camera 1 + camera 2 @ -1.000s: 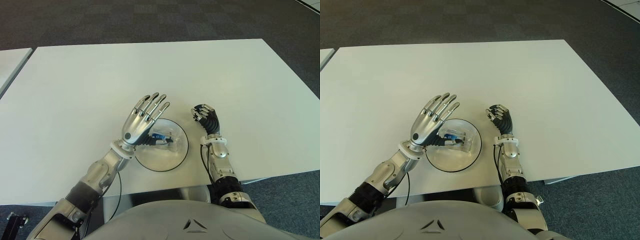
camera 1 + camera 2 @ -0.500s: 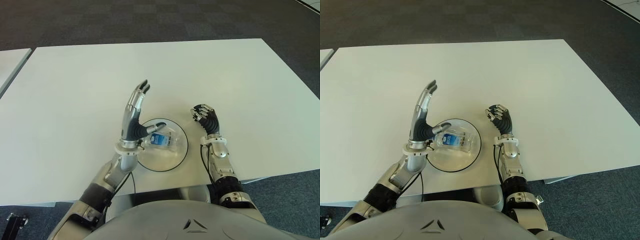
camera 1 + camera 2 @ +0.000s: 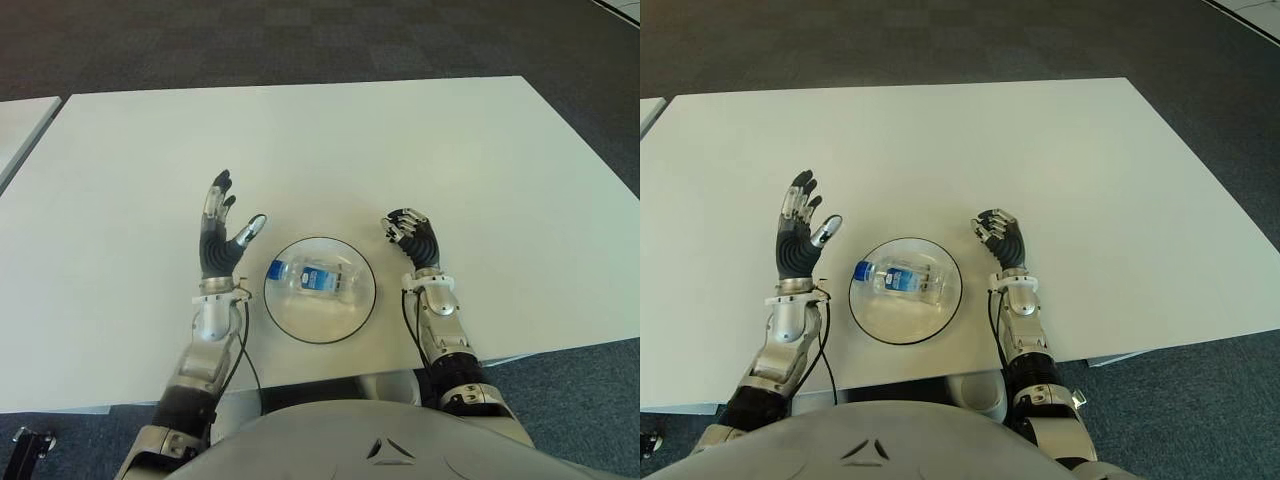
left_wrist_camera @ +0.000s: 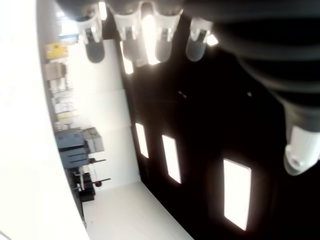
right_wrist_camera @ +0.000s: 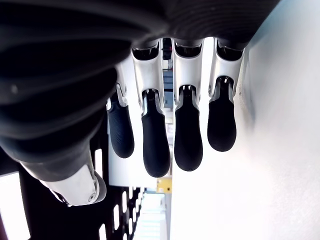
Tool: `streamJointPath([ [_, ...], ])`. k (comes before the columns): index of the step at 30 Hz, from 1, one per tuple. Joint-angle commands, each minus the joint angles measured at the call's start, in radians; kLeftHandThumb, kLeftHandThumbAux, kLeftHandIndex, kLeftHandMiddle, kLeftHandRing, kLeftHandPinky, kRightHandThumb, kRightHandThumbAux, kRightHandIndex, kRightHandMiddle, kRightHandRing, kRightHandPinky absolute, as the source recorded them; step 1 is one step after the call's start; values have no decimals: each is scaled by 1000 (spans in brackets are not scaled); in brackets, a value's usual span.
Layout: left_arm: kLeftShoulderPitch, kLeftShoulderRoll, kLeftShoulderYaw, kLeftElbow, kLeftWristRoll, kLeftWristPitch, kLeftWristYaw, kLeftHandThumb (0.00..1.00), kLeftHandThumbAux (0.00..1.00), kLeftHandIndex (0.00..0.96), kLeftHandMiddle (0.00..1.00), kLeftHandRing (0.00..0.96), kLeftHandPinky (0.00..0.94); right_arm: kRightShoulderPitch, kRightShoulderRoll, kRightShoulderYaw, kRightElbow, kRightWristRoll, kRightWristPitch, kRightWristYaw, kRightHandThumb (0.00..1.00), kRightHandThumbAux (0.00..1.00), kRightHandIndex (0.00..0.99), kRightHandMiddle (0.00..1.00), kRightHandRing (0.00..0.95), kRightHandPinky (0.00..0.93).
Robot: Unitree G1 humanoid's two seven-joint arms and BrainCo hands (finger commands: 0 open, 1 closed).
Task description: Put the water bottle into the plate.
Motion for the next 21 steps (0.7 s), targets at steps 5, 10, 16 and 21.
streamJointPath([
  [5,10,-32,112,120,-64,-4,-108,0,808,39,22,0,22,18,-3,2,15,-4,27,-3,706,729,432,597,607,626],
  [10,-39,-29,187,282,-96,-39,-164,0,888,65,43,16,60,19,-3,3,12,-4,25,-2,706,729,432,599,608,619],
  [16,-53,-44,228,321,-89,-44,-188,0,921,85,61,47,106,20,-4,2,8,-6,29,-5,706,729,432,599,608,617],
  [21,-38,-52,234,285,-38,-16,-169,0,930,102,92,87,137,21,-3,2,1,-6,42,-6,706,729,432,598,607,618],
])
